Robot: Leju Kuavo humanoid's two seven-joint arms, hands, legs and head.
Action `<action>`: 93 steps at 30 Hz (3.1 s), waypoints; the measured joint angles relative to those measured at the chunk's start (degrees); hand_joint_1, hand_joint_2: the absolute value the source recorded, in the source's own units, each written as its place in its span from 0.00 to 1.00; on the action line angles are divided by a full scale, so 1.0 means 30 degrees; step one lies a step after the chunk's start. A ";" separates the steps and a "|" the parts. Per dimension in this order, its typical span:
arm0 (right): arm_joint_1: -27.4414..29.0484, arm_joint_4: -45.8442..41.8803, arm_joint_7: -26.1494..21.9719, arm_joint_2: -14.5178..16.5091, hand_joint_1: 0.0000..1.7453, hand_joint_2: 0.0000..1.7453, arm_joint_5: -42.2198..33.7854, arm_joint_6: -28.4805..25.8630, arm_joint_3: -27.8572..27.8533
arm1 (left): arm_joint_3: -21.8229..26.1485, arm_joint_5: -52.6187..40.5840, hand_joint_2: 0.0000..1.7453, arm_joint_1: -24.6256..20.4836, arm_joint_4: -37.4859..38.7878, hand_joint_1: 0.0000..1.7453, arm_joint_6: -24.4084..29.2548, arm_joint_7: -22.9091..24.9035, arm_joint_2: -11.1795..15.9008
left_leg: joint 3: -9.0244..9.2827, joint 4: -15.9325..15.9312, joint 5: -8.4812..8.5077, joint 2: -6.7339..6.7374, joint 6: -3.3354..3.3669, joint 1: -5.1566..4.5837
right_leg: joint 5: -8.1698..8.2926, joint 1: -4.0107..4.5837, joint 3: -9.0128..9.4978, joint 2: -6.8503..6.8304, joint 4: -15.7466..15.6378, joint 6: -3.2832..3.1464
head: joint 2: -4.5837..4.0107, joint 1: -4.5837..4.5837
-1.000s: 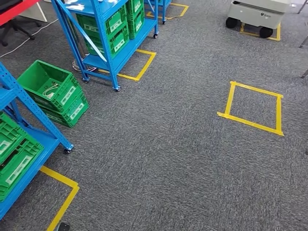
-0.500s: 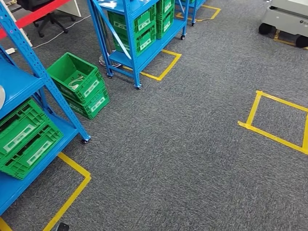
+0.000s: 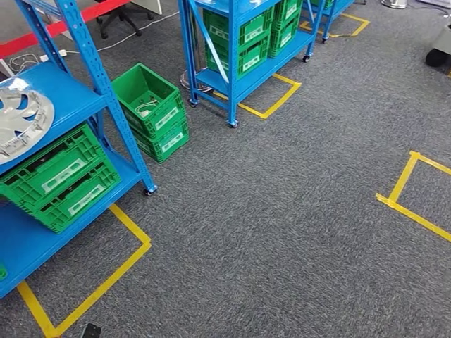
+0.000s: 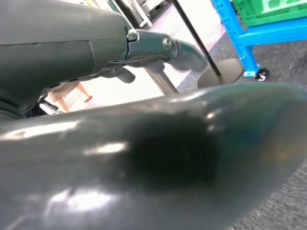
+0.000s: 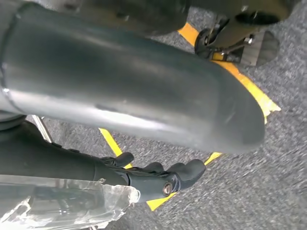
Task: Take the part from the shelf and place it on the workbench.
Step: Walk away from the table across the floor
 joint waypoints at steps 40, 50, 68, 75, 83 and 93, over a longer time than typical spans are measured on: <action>0.0017 0.0000 0.0010 0.0044 0.00 0.00 -0.0148 0.0004 0.0029 | 0.0077 0.0000 0.00 0.0021 0.0033 0.00 -0.0005 0.0122 0.0064 | -0.0174 0.0038 0.0233 -0.1724 0.0288 0.0195 | -0.1543 -0.0224 -0.1822 0.1788 0.4016 0.0386 | 0.0000 0.0168; -0.0117 -0.0029 0.0102 0.0226 0.00 0.00 -0.0171 -0.0102 0.0175 | 0.0355 0.0000 0.00 0.0080 0.0133 0.00 -0.0002 0.0357 0.0321 | -0.1501 0.2288 -0.0929 -0.1381 -0.0682 0.0216 | 0.0128 -0.0329 -0.0015 0.2122 0.0068 -0.0440 | 0.0000 -0.0061; -0.0048 -0.0036 0.0058 0.0255 0.00 0.00 -0.0122 -0.0058 0.0188 | 0.0468 0.0000 0.00 -0.0008 0.0239 0.00 -0.0007 0.0401 0.0457 | -0.0294 0.0065 0.0295 -0.1052 0.0326 0.0099 | -0.2760 -0.0072 -0.2243 0.1639 0.5390 0.0336 | 0.0000 0.0055; -0.0064 -0.0036 0.0059 0.0262 0.00 0.00 -0.0120 -0.0058 0.0193 | 0.0503 0.0000 0.00 0.0015 0.0275 0.00 -0.0007 0.0397 0.0454 | -0.0435 0.0155 0.0457 -0.2433 -0.0149 0.0125 | -0.0068 -0.0290 -0.0078 0.2962 0.0217 0.0136 | 0.0000 0.0042; -0.0039 -0.0036 0.0051 0.0313 0.00 0.00 -0.0140 0.0009 0.0195 | 0.0527 0.0047 0.00 -0.0034 0.0657 0.00 -0.0007 0.0004 0.0470 | -0.2924 0.5235 -0.2041 -0.1098 -0.0746 0.0143 | 0.0168 -0.0268 -0.0136 0.1674 0.0108 -0.0518 | 0.0000 -0.0228; -0.0147 -0.0036 0.0022 0.0317 0.00 0.00 -0.0140 0.0080 0.0195 | 0.0596 0.0080 0.00 -0.0062 0.0858 0.00 -0.0007 -0.0259 0.0466 | -0.0106 0.0082 0.0108 -0.0649 -0.0058 0.0037 | 0.0062 -0.0124 -0.0069 0.1052 0.0040 0.0085 | 0.0000 -0.0179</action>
